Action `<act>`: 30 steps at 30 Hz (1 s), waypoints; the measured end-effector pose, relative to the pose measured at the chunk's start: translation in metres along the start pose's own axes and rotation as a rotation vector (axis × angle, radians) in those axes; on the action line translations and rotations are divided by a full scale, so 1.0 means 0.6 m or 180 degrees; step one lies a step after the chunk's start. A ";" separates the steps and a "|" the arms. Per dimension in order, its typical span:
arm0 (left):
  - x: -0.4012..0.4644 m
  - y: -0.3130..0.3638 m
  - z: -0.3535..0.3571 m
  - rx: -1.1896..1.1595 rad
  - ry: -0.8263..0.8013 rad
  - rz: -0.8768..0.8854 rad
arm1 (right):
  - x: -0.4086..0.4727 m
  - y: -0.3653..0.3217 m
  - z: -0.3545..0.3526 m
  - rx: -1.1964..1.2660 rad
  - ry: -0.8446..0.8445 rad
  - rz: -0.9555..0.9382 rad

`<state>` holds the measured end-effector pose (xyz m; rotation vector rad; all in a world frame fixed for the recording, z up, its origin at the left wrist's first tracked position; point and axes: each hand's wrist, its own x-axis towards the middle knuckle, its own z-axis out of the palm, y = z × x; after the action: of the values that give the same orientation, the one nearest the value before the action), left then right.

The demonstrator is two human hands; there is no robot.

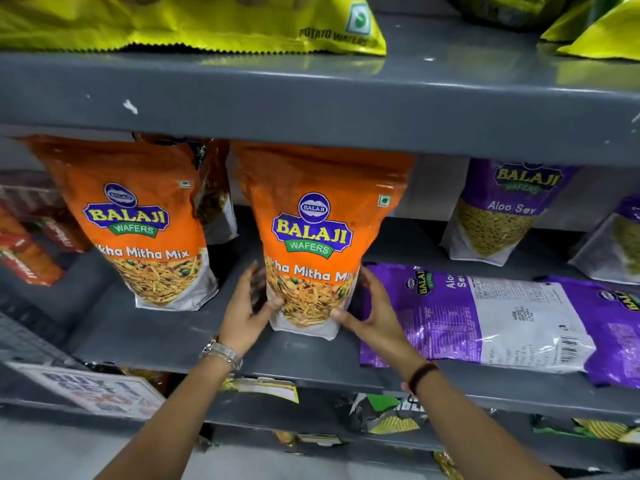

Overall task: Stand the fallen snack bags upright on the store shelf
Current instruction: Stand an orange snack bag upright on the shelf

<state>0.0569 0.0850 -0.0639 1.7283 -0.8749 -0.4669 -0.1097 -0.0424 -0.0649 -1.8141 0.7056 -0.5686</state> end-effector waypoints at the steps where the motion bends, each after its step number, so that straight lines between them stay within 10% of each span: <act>1: 0.000 -0.003 0.003 0.0028 -0.0069 -0.0055 | 0.002 -0.003 0.000 -0.0010 -0.0090 0.0003; 18: 0.009 -0.025 0.005 0.0403 -0.0121 -0.0010 | 0.007 -0.006 -0.004 -0.0046 -0.0368 0.0005; 24: -0.035 0.028 0.049 0.1127 0.1217 0.1781 | 0.010 -0.020 -0.101 -0.0732 -0.0157 0.0054; 27: -0.056 0.076 0.111 0.1071 0.0202 0.2091 | 0.014 -0.014 -0.187 -0.1095 0.0235 -0.0016; 30: -0.079 0.122 0.187 0.1043 -0.1512 0.0870 | 0.027 0.009 -0.281 -0.1440 0.0310 0.0223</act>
<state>-0.0748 0.0380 -0.0382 1.7799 -1.5789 -0.5844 -0.2128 -0.1668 -0.0136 -2.1766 1.0230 -0.4784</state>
